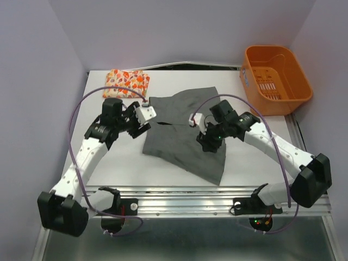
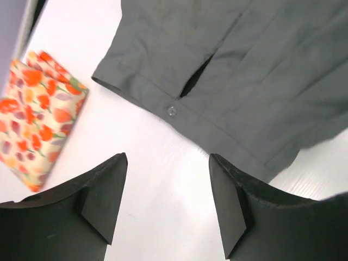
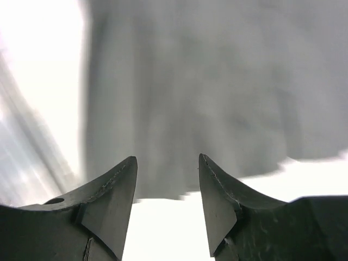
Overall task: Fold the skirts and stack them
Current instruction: Flatten the skirt out
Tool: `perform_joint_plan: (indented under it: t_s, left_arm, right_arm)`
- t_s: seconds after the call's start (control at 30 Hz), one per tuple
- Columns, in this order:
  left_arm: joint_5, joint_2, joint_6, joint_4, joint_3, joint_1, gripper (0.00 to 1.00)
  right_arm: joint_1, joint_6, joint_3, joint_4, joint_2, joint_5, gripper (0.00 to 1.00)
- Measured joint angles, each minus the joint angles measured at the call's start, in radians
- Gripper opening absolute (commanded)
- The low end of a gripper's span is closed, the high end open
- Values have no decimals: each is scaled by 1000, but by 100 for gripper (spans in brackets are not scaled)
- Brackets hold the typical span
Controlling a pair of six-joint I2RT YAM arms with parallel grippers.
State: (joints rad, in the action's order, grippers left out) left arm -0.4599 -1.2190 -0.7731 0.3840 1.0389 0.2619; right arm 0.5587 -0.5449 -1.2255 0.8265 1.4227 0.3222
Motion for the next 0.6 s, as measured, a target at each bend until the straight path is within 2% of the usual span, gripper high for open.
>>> perform_joint_plan:
  t_s: [0.13, 0.23, 0.5, 0.6]
  left_arm:
    - [-23, 198, -195, -5, -225, 1, 74]
    - [-28, 216, -271, 4, -340, 1, 74]
    - [-40, 193, -299, -29, -407, -2, 74]
    - [-60, 193, -352, -40, -407, -2, 74]
  right_arm:
    - [119, -7, 160, 30, -90, 17, 54]
    - [170, -8, 293, 50, -93, -21, 56]
    - [353, 0, 346, 59, -70, -94, 64]
    - [382, 10, 346, 47, -39, -122, 65]
